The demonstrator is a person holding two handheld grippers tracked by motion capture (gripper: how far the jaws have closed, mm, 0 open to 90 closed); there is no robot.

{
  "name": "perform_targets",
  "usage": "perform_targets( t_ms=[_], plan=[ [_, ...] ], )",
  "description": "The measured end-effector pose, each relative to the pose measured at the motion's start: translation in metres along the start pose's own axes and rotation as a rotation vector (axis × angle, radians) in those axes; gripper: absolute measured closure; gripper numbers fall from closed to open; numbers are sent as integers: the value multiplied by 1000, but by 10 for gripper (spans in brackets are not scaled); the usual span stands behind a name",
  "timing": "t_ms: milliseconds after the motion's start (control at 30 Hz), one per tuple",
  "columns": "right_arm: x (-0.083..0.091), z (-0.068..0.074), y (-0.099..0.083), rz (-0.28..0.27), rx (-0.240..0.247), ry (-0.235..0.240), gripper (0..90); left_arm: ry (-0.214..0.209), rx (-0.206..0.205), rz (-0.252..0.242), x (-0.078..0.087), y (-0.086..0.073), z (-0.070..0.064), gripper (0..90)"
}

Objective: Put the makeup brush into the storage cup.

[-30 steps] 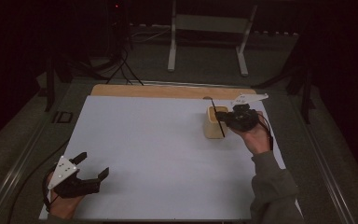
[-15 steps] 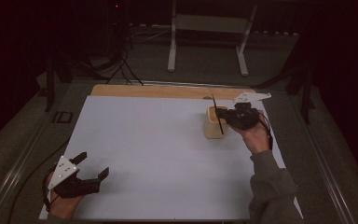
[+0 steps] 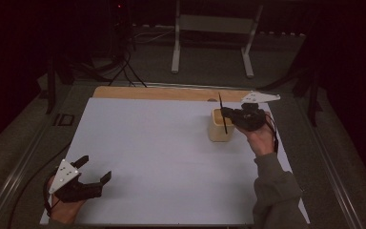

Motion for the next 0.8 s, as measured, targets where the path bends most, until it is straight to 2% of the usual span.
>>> perform_targets(
  t_ms=[433,800],
  plan=[
    [3,-5,6,-79,-65,-26,856,2,0,0,0,0,0,37],
    [1,-12,7,-113,-109,-55,857,2,0,1,0,0,0,38]
  ],
)
Point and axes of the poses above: each handheld gripper's, and its own axes: x roughly backward along the jaws, y roughly out of its top, z roughly to its left, the point moved 3 cm from there along -x, roughly forward along the jaws, and after that the axes turned 11 degrees about -y, right-handed, at the moved point
